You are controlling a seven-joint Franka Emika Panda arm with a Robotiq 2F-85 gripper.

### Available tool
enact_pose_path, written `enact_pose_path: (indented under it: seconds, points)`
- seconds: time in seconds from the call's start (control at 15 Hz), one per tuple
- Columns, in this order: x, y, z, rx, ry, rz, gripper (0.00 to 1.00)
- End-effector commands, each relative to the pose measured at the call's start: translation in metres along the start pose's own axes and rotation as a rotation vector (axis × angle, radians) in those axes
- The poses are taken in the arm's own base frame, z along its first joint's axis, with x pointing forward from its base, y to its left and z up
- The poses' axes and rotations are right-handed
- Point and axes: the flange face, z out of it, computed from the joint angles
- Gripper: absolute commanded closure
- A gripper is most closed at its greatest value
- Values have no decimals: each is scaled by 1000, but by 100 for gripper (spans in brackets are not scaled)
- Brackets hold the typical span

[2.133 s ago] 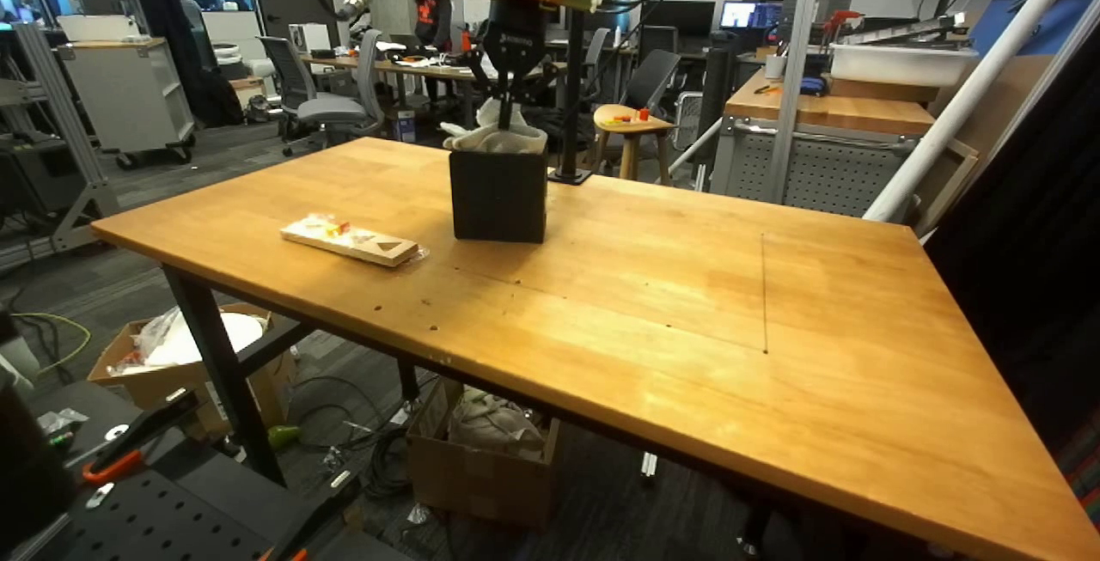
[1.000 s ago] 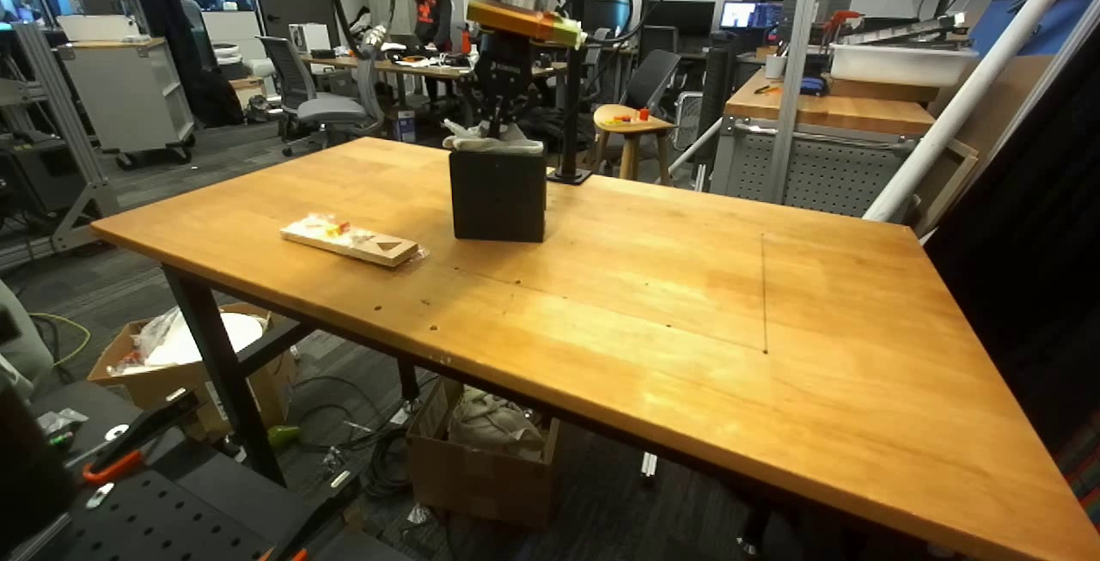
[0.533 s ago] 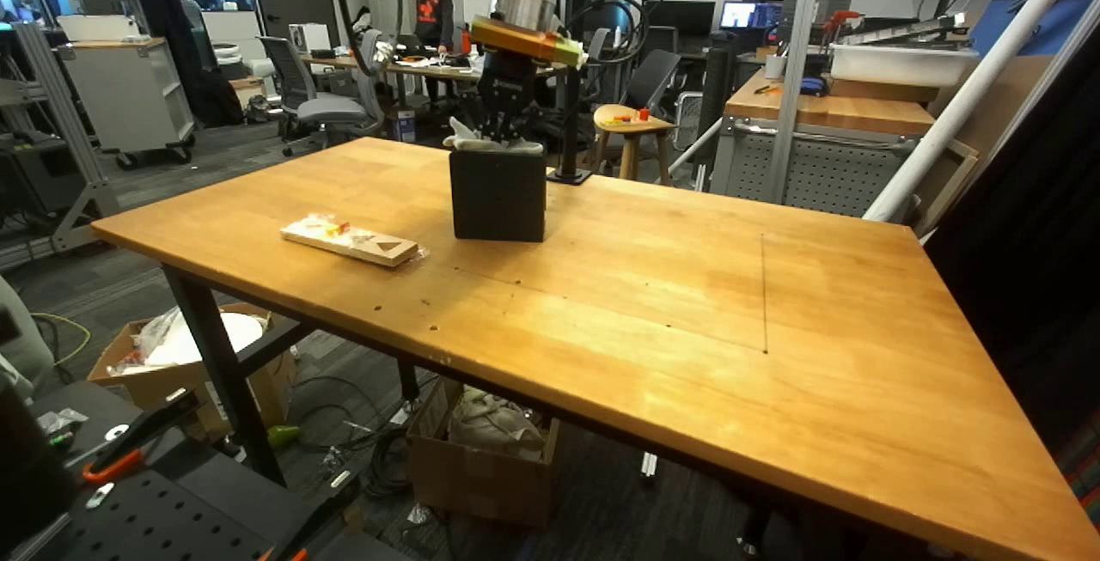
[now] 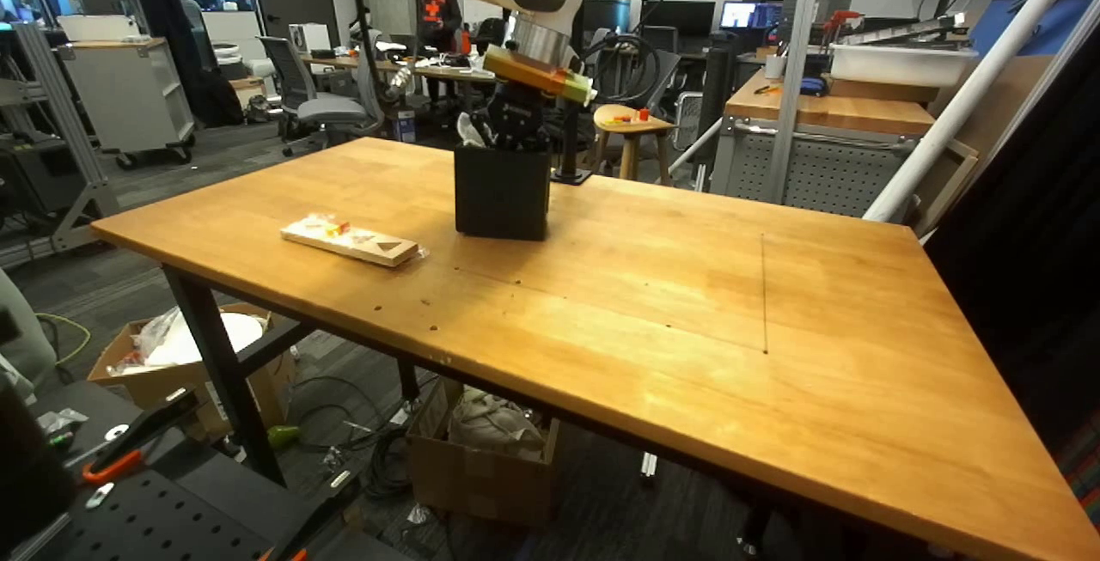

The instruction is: Put the towel into the box.

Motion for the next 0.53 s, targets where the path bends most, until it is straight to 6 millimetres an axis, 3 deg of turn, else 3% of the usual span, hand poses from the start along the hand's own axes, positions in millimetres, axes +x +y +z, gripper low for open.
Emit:
enact_pose_path:
  seconds: [0.0, 0.2, 0.47]
  points:
    - [9, 10, 21, 54, 56, -15, 97]
    - [9, 12, 33, 78, 67, -11, 97]
    - [4, 5, 22, 61, 64, -4, 97]
